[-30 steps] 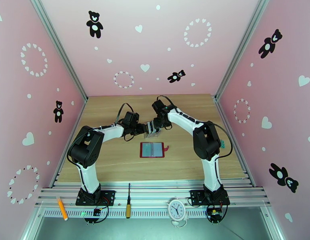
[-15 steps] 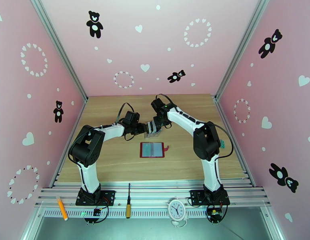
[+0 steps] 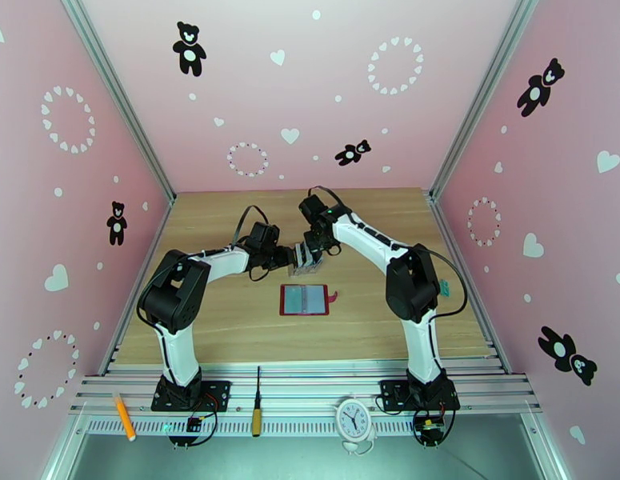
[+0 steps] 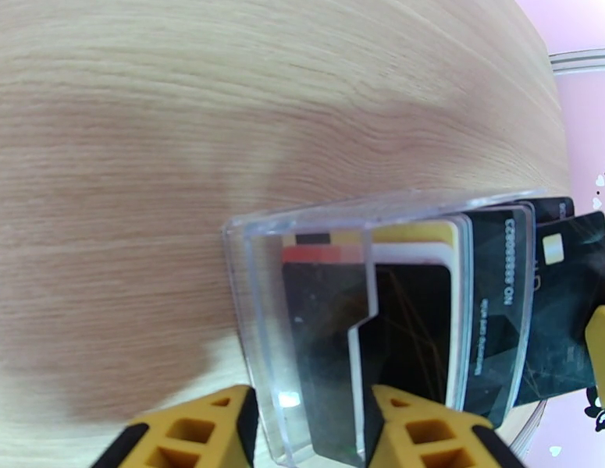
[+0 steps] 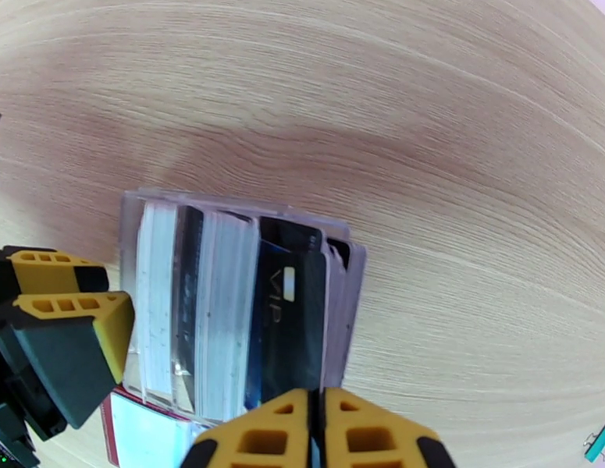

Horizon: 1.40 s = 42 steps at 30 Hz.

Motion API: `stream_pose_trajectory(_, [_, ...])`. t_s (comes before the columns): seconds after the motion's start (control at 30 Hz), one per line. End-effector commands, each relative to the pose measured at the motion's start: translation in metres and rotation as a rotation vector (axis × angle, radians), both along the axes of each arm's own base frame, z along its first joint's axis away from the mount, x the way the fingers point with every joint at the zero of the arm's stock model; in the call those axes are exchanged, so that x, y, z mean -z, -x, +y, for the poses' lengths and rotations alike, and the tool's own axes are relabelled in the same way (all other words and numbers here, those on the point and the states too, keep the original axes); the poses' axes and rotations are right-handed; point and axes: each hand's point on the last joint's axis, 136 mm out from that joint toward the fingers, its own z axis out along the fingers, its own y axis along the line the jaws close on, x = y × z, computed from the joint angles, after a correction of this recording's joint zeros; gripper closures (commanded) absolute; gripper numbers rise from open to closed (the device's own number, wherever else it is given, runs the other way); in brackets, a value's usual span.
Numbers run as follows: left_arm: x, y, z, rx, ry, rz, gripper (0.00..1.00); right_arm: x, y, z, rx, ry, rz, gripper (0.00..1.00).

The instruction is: Put the credit cards into the card holder

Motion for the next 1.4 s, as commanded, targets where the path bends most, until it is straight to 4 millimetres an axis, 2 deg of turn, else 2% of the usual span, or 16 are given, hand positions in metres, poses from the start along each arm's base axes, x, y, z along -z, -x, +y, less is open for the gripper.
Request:
stream_pose_trajectory(0.0, [0.017,0.006,0.013,-0.019,-0.052,0.060,0.57,0.006,0.010,-0.004,-0.004,0.018,0.052,0.92])
stream_pose_trajectory(0.23, [0.009,0.006,0.011,-0.011,-0.031,0.038,0.57,-0.012,0.023,0.012,-0.008,-0.119,0.059,0.93])
stream_pose_trajectory(0.53, [-0.022,0.004,0.009,-0.002,0.006,-0.055,0.50,-0.045,0.030,0.010,0.017,-0.175,-0.008,0.92])
stream_pose_trajectory(0.67, [-0.032,0.004,0.009,0.000,0.024,-0.084,0.50,-0.053,0.033,0.006,0.031,-0.183,-0.027,0.92])
stream_pose_trajectory(0.93, [-0.052,0.008,0.011,0.009,0.034,-0.135,0.49,-0.059,0.060,0.004,0.062,-0.283,-0.047,0.92])
stream_pose_trajectory(1.2, [-0.048,0.025,0.024,0.018,-0.029,-0.103,0.52,-0.058,0.091,0.009,0.104,-0.508,-0.038,0.92])
stream_pose_trajectory(1.37, [-0.043,0.045,0.022,0.056,-0.059,-0.082,0.56,-0.046,0.103,0.016,0.113,-0.608,-0.006,0.92])
